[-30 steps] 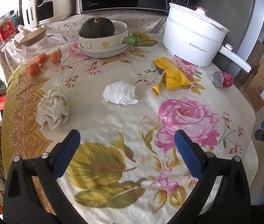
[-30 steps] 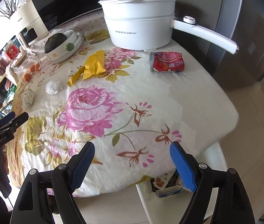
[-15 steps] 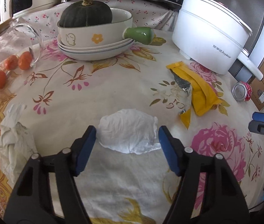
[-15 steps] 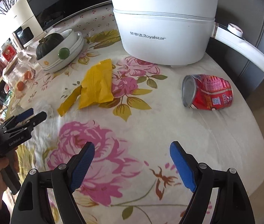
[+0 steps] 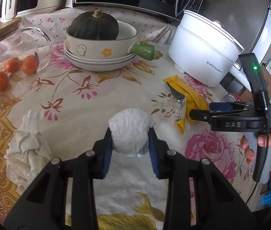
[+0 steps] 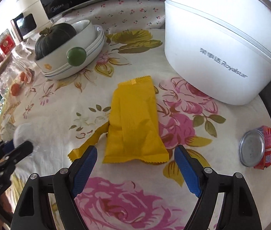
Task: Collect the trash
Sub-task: 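Grasp the crumpled white tissue with the left tool, then grasp the yellow snack packet with the right tool, then carry the tissue and yellow packet with both tools over the white bin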
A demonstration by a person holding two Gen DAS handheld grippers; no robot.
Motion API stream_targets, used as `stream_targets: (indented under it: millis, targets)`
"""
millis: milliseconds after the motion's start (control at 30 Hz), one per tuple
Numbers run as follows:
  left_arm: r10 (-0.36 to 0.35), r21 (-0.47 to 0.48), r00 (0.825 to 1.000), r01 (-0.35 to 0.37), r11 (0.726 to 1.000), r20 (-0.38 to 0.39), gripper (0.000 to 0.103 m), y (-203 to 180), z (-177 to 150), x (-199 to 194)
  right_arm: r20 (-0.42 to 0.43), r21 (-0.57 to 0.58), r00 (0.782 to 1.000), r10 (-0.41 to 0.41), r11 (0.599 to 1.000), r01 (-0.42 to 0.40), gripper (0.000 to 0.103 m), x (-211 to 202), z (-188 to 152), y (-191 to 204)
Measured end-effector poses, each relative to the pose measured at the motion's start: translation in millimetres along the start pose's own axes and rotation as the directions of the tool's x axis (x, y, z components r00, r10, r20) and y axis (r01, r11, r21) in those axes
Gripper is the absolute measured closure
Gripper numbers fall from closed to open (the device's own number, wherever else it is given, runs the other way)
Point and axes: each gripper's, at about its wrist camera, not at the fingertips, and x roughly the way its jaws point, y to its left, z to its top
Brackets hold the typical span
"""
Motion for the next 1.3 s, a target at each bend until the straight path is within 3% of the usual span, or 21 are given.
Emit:
stream_targets:
  millis: [167, 267, 367, 833, 1300]
  targets:
    - [0.013, 0.008, 1.0, -0.013, 1.0, -0.014, 0.066, 3, -5, -2, 0.006, 0.014, 0.999, -0.032, 0.999, 0.032, 0.019, 14, 2, 0]
    - [0.017, -0.008, 1.0, -0.017, 1.0, -0.025, 0.066, 5, -8, -6, 0.019, -0.007, 1.0, -0.025, 1.0, 0.025, 0.03, 11, 0, 1]
    - [0.021, -0.015, 0.999, -0.022, 1.0, -0.035, 0.066, 2, -12, -13, 0.0, -0.028, 0.999, -0.033, 0.999, 0.033, 0.033, 5, -5, 4]
    - [0.054, 0.093, 0.997, -0.049, 0.994, -0.046, 0.066, -59, -43, -78, 0.024, -0.099, 0.999, -0.043, 0.994, 0.045, 0.034, -92, -83, 4]
    - [-0.02, 0.129, 0.998, 0.027, 0.991, -0.057, 0.066, -124, -88, -121, 0.029, -0.038, 0.999, -0.026, 0.999, 0.027, 0.034, -163, -168, -35]
